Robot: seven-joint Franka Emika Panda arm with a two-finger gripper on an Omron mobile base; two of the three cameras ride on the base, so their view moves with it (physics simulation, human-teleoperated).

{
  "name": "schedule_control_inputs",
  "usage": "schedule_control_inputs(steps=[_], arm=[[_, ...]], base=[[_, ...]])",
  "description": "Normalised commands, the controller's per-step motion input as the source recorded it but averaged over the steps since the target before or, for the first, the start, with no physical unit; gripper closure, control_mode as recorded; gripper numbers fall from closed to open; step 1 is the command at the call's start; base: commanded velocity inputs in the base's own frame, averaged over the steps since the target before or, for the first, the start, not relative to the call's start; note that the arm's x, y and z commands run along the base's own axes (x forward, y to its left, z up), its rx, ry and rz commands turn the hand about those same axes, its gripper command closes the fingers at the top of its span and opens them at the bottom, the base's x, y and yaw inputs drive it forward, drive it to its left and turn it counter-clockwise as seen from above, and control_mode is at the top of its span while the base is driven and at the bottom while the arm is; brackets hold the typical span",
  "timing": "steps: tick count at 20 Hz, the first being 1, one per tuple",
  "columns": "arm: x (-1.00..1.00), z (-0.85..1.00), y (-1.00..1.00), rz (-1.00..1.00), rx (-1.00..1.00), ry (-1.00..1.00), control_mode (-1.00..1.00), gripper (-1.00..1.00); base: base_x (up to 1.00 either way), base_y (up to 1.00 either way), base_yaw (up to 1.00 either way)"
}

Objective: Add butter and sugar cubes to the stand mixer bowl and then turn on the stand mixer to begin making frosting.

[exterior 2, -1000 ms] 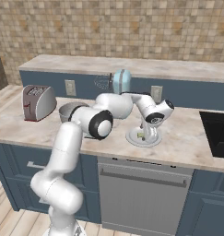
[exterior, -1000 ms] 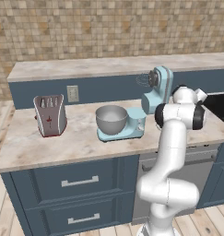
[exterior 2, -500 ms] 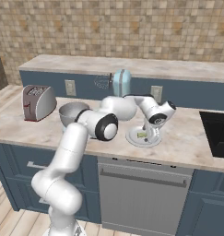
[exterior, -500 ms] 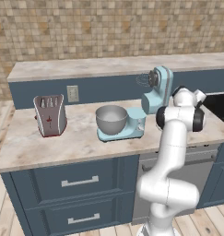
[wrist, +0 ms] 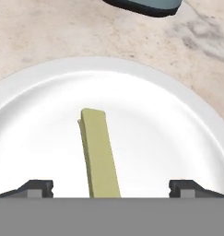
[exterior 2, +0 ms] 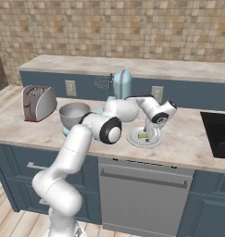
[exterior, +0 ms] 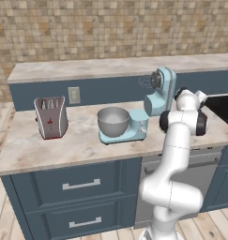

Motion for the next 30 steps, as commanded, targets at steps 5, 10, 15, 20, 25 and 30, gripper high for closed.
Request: schedule_control_inputs(steps=[5,10,15,20,25,30], arm=[[0.01,-0.35,0.00,0.00,0.00,0.15,-1.00,1.00],[-0.07,-0.20,0.00,0.00,0.00,0.09,-1.00,1.00],[-0.36,0.00,0.00,0.00,0.00,0.02,-1.00,1.00],[-0.92,0.45,0.00,-0.02,0.04,-0.12,-1.00,1.00],[-1.00,0.79,0.08,-0.02,0.00,-0.30,-1.00,1.00],[-1.00,0.73,0.41,-0.02,0.00,-0.35,-1.00,1.00]], base=[[0.00,0.00,0.00],[0.00,0.00,0.00],[0.00,0.00,0.00],[0.00,0.00,0.00],[0.00,0.00,0.00],[0.00,0.00,0.00]])
